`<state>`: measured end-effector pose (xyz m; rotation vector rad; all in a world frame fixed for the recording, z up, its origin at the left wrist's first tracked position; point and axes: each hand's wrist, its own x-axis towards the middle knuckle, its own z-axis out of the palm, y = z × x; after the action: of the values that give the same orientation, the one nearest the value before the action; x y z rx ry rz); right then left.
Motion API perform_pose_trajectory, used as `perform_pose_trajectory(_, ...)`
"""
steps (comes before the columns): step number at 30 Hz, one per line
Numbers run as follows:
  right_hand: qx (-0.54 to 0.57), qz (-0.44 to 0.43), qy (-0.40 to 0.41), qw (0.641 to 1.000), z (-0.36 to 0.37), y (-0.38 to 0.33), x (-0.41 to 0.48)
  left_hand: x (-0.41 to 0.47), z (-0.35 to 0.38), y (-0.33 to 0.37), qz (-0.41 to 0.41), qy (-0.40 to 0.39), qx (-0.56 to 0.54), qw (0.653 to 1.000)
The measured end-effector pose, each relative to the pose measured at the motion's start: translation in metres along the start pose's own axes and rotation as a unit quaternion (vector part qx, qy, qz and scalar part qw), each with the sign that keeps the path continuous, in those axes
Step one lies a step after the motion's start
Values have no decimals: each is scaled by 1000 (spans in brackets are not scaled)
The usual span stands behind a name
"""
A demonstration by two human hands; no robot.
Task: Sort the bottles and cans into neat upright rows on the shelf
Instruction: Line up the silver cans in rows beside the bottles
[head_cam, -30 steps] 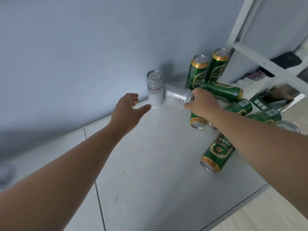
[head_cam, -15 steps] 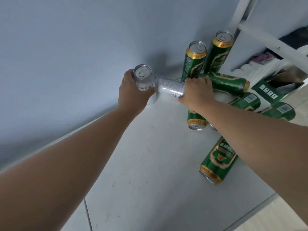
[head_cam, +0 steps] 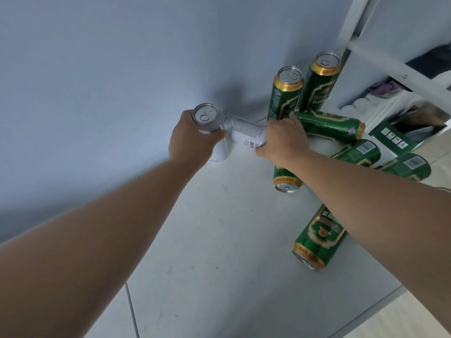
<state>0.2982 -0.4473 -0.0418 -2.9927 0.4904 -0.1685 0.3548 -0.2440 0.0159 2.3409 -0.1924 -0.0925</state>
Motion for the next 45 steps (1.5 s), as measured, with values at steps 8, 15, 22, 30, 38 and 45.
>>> perform_pose_trajectory(8,145,-24,-13,989,-37,-26,-12,-36,-50,-5,7,10,-12,1000)
perform_pose_trajectory(15,277,-40,9,960,-60,-72,-47,-83,-109,-8,26,36,-49,998)
perform_pose_trajectory(22,394,-8,7,919,-70,-124,-111,-141,-172,-34,31,72,-67,995)
perform_pose_trajectory(30,432,-70,-36,898,-75,-198,-178,-215,-235,-85,7,94,-70,993)
perform_pose_trajectory(38,413,-123,-64,900,-72,-268,-251,-298,-283,-144,-13,117,-94,989)
perform_pose_trajectory(45,416,-137,-77,896,-71,-322,-310,-356,-314,-186,-19,141,-96,985)
